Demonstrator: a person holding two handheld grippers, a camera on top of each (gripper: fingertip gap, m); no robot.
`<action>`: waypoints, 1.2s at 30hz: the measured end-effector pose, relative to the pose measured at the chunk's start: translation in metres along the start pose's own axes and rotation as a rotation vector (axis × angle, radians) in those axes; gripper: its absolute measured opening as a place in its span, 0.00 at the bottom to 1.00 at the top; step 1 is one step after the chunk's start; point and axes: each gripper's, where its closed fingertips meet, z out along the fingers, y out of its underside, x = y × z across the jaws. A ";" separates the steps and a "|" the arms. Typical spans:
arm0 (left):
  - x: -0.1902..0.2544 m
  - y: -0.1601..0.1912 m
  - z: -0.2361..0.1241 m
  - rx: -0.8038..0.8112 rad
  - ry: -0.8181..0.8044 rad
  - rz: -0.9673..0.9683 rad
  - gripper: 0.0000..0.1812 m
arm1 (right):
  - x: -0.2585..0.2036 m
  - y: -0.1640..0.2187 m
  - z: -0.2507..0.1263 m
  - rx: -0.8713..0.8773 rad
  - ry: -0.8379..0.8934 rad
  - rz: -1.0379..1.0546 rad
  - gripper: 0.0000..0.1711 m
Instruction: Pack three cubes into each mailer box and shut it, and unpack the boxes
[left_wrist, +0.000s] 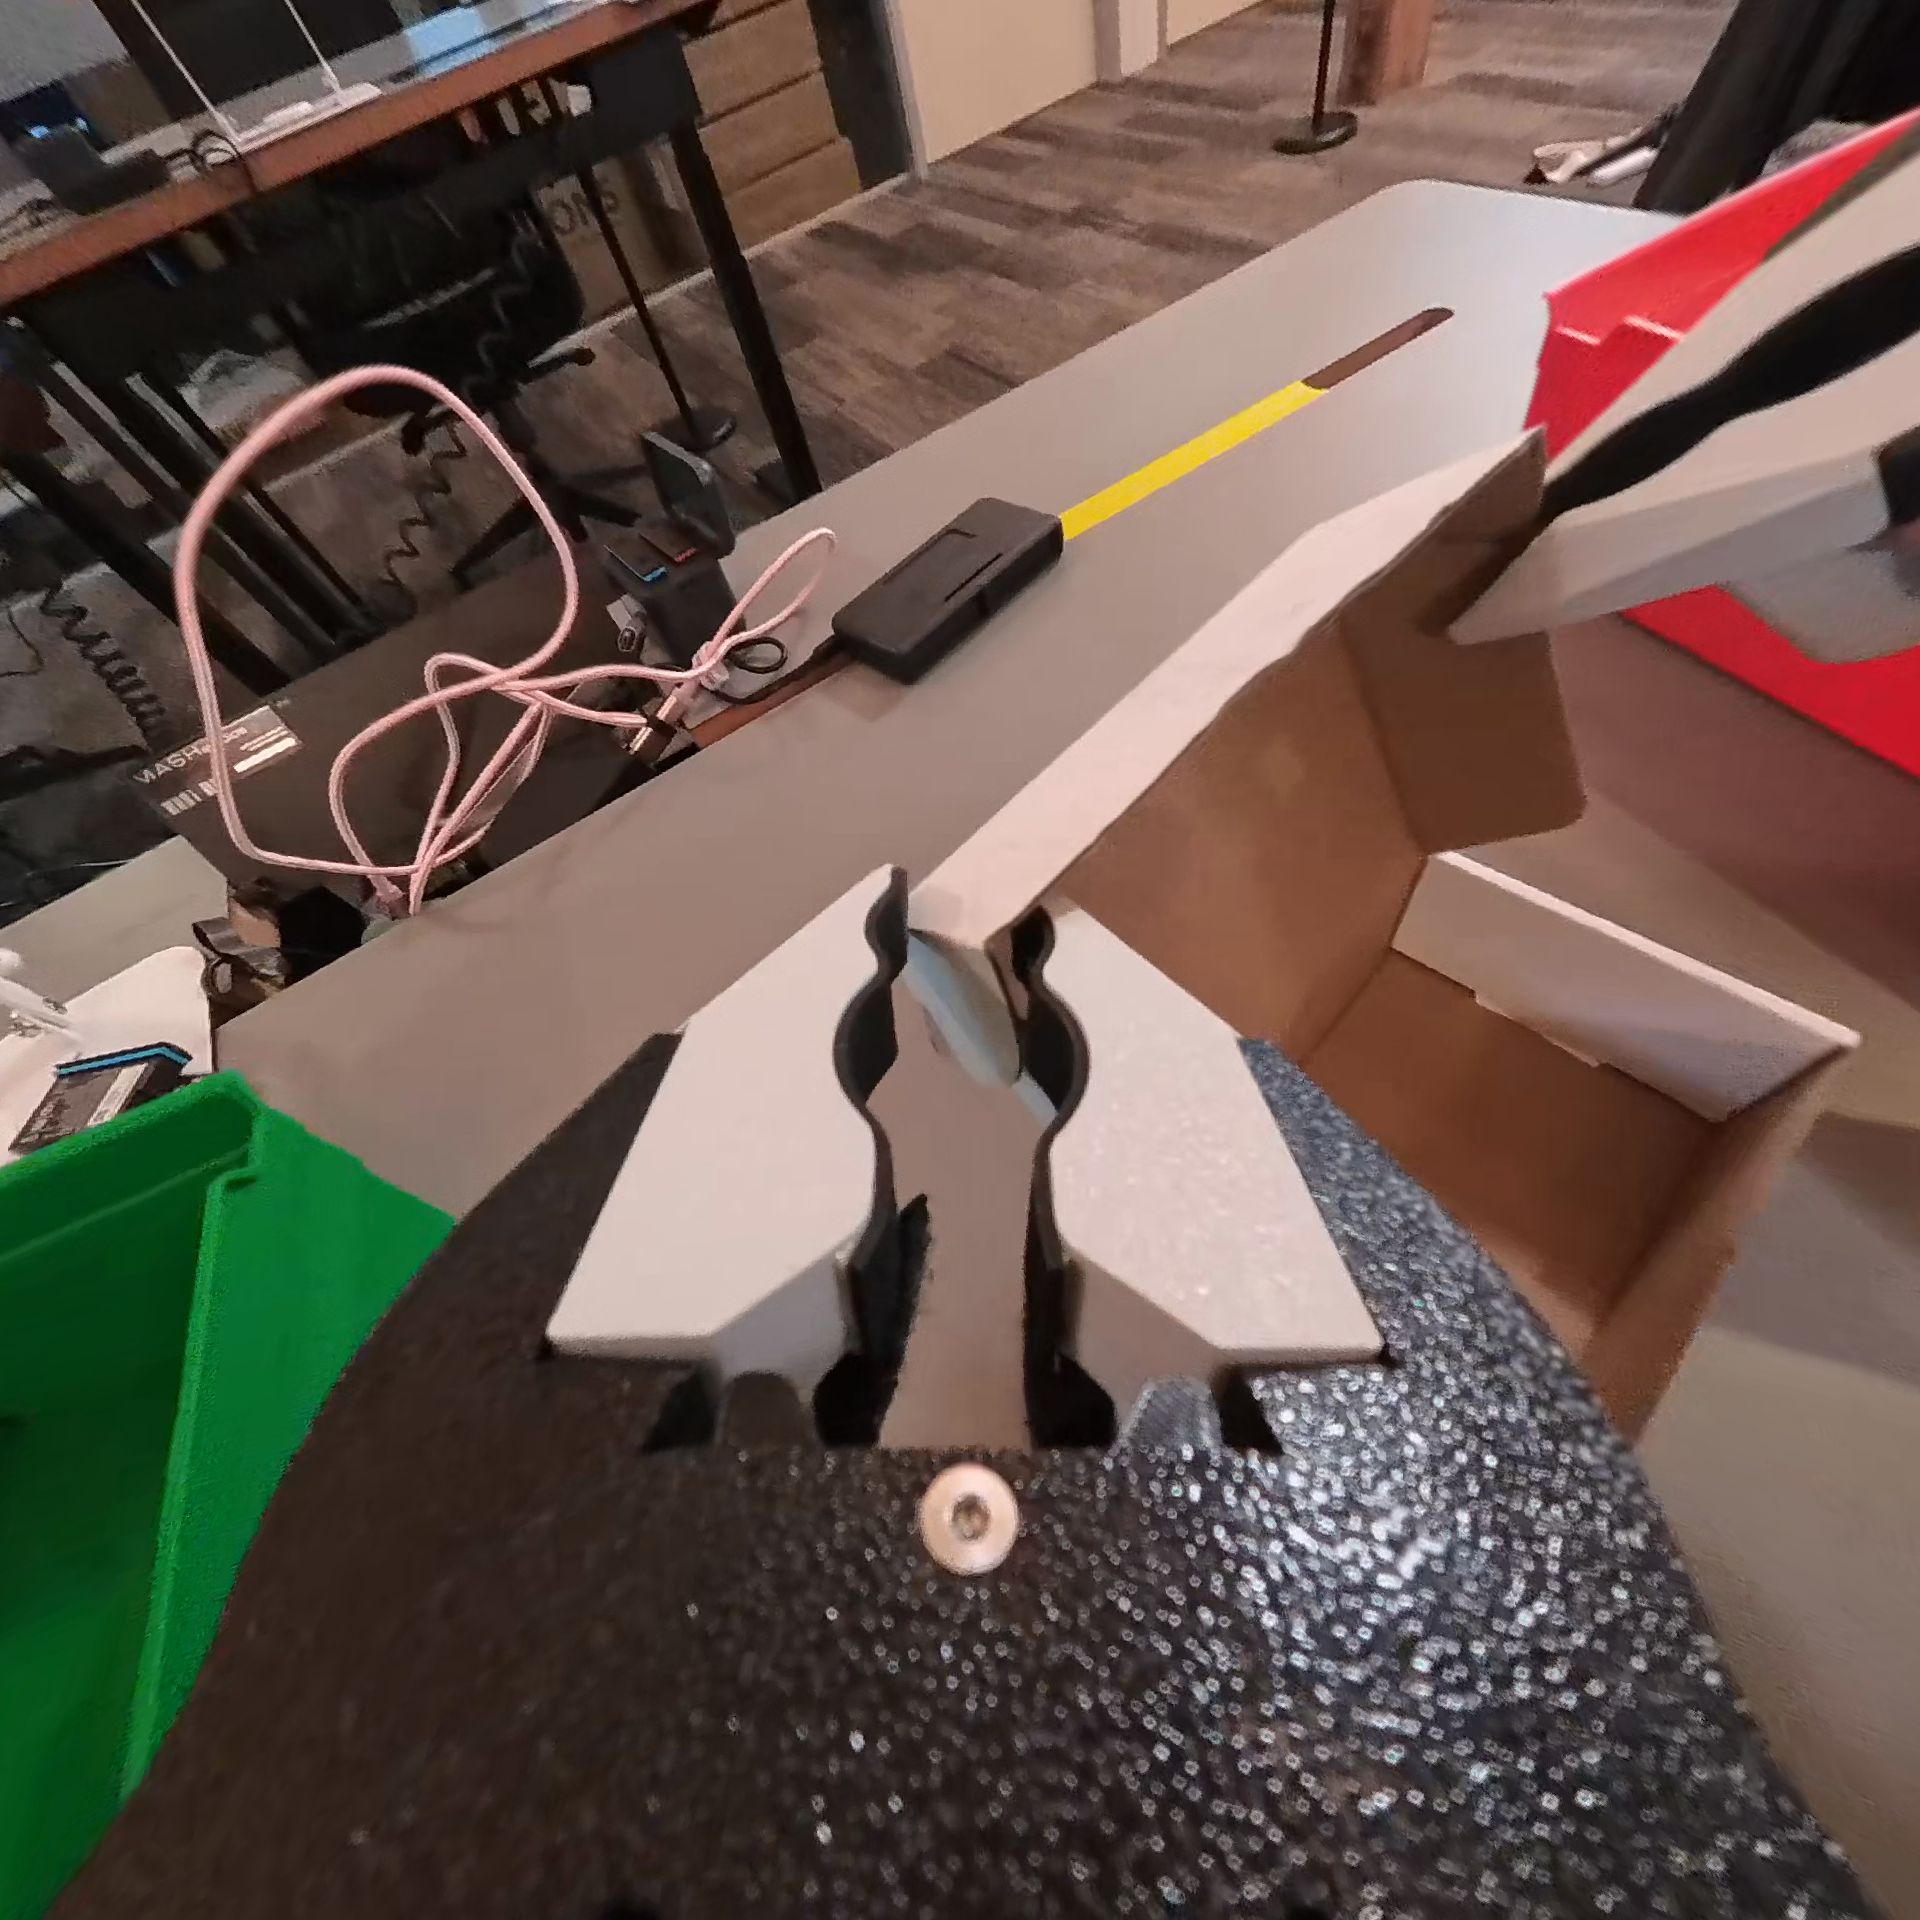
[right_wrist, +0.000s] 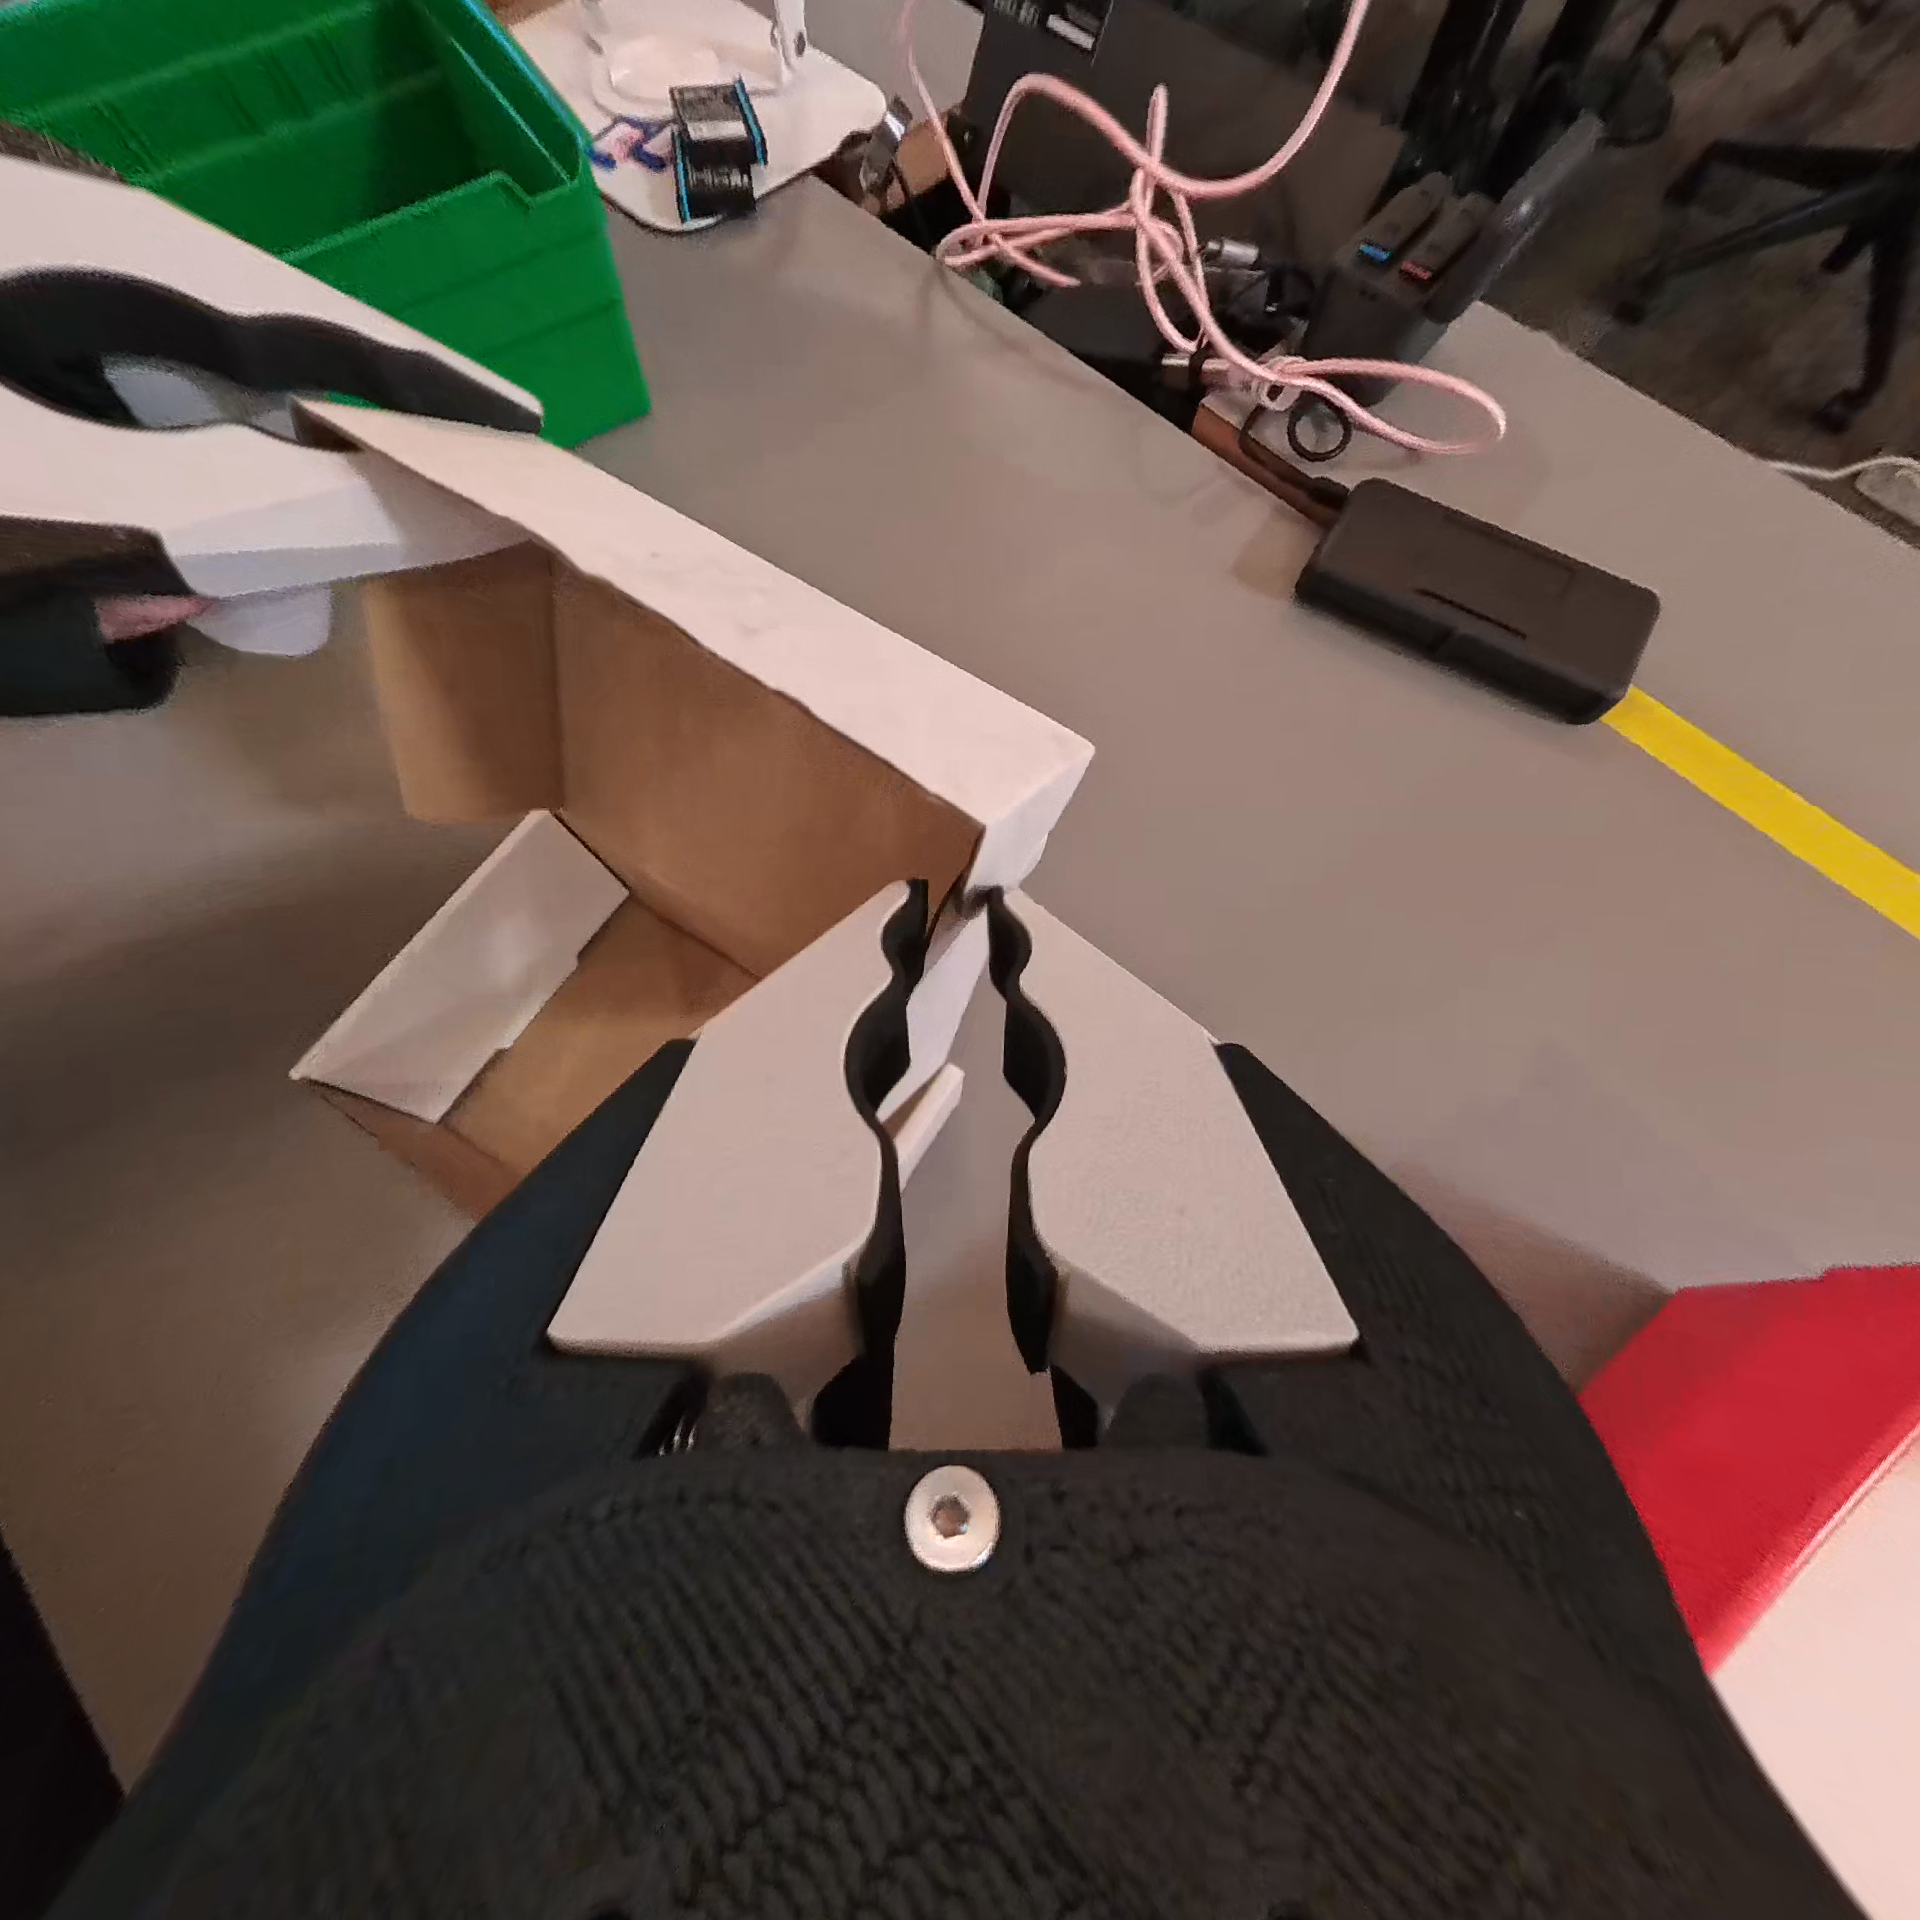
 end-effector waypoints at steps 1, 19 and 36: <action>0.002 0.001 -0.002 0.011 -0.008 -0.001 0.09 | -0.003 0.002 -0.002 0.017 0.013 0.012 0.06; 0.014 -0.008 -0.040 0.378 -0.243 0.197 0.07 | -0.025 0.011 -0.022 0.389 0.227 -0.016 0.06; 0.037 -0.008 -0.046 0.377 -0.144 0.217 0.05 | -0.117 0.114 0.010 0.028 0.036 -0.950 0.09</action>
